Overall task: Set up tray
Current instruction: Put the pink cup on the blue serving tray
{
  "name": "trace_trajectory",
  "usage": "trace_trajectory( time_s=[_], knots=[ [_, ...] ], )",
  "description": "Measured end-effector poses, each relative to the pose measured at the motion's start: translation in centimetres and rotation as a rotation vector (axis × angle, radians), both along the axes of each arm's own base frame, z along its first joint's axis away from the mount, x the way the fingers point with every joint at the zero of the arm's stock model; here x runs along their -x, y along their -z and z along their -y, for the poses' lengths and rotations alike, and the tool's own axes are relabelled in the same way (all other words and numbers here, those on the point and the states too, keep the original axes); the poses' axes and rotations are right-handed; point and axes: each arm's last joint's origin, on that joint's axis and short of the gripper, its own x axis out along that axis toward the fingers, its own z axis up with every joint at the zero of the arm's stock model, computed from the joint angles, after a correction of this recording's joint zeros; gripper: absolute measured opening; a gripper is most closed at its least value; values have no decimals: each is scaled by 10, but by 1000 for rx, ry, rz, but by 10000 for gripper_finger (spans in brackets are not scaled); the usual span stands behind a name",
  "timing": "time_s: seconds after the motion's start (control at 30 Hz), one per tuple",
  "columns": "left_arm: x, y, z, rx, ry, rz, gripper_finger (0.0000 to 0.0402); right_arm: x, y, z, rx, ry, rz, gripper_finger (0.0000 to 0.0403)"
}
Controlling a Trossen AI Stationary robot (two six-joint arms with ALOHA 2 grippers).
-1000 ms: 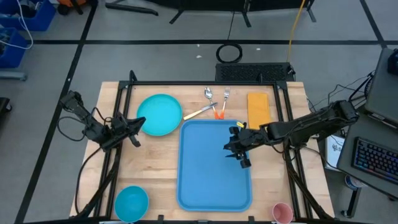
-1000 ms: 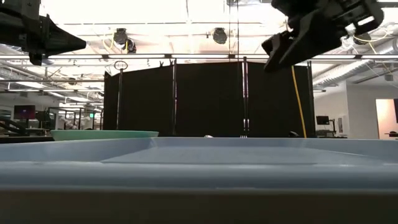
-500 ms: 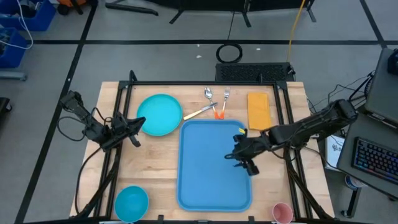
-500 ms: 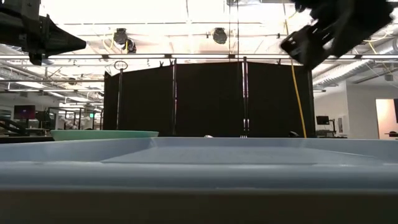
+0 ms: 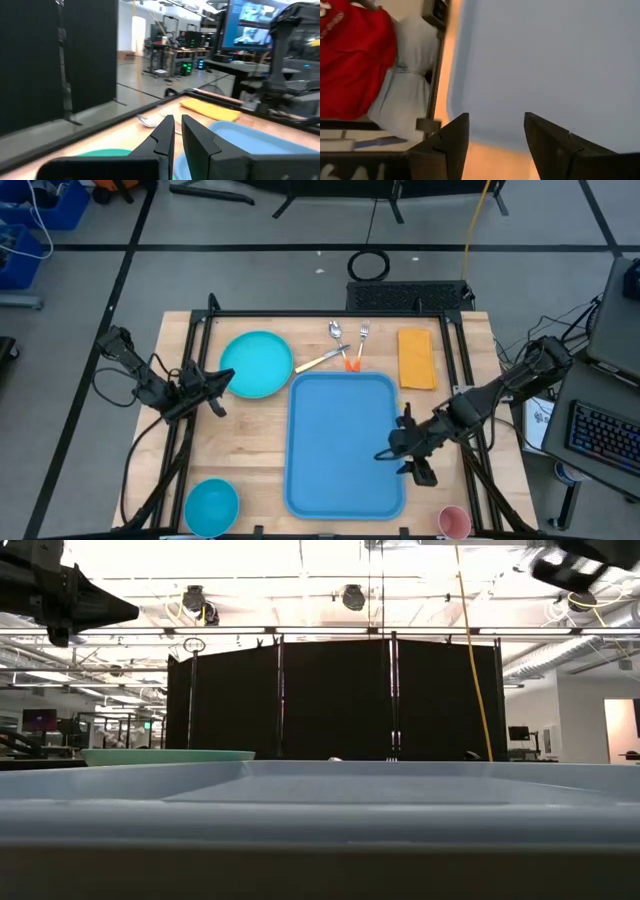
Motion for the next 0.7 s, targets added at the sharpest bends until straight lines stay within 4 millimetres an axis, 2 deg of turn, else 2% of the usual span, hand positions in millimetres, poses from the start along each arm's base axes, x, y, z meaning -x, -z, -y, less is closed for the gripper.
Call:
trace_trajectory(
  time_s=[0.2, 0.53, 0.7],
  knots=[
    [-1, 1, 1, 3, 28, 5, 37, 14, 6, -18, -41, 154, -134, 183],
    [-1, 0, 0, -86, 10, -46, 37, 22, 25, -59, -161, 351, -305, 183],
    [-2, -4, -5, -112, -43, -52, 37, 22, 32, -68, -181, 402, -405, 172]
  ],
)
